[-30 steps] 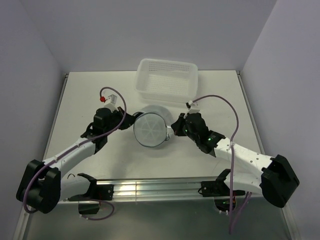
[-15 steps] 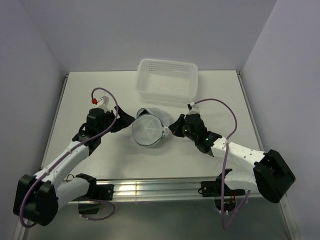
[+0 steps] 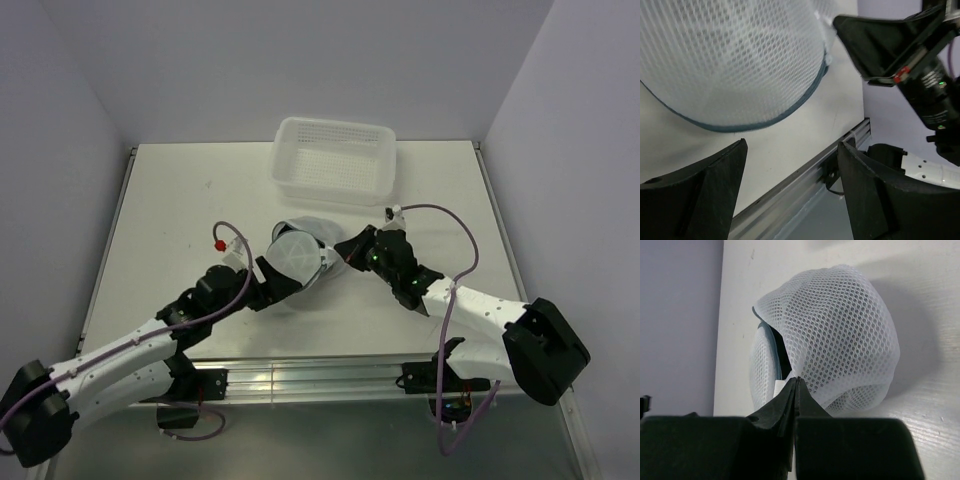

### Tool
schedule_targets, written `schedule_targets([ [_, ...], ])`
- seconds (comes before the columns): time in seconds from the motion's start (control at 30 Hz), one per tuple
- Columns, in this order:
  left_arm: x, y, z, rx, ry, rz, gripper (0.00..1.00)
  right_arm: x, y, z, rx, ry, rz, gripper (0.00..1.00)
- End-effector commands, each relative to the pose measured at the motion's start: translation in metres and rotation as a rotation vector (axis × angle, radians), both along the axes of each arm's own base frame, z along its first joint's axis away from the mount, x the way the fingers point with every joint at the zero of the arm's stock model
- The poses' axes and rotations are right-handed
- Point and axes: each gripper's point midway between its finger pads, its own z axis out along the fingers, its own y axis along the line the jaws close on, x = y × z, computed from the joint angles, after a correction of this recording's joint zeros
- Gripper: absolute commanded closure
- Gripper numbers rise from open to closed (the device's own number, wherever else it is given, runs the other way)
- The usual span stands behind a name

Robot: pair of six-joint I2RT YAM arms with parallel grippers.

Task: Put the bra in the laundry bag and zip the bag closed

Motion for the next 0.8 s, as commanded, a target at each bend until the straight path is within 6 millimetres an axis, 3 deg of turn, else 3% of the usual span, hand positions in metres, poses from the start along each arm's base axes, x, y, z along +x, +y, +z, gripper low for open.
schedule_targets([
  [0.0,0.004,-0.026,0.021,-0.161,0.012,0.020,0.21,0.002,-0.006,0.011,0.067,-0.037,-0.043,1.00],
  [0.2,0.016,-0.041,0.021,-0.186,-0.011,0.094,0.16,-0.017,-0.010,-0.019,0.103,0.024,-0.030,1.00],
  [0.3,0.017,-0.054,0.006,-0.169,0.016,0.091,0.16,-0.024,-0.013,-0.028,0.116,0.044,-0.031,1.00],
  [0.33,0.015,-0.058,-0.009,-0.142,0.050,0.082,0.16,-0.024,-0.015,-0.024,0.128,0.035,-0.034,1.00],
  [0.47,0.008,-0.062,-0.026,-0.160,0.103,0.105,0.15,-0.022,-0.017,-0.020,0.107,0.016,-0.044,1.00],
  [0.6,0.019,-0.060,-0.017,-0.174,0.047,0.153,0.14,-0.024,-0.014,-0.021,0.123,0.021,-0.026,1.00],
  [0.67,0.031,-0.063,-0.006,-0.129,-0.008,0.175,0.14,-0.027,-0.013,-0.026,0.130,0.037,-0.021,1.00],
  [0.7,0.037,-0.060,-0.013,-0.084,-0.016,0.204,0.14,-0.030,-0.015,-0.031,0.132,0.045,-0.022,1.00],
  [0.77,0.048,-0.063,-0.006,-0.031,-0.066,0.220,0.14,-0.038,-0.015,-0.039,0.140,0.065,-0.007,1.00],
])
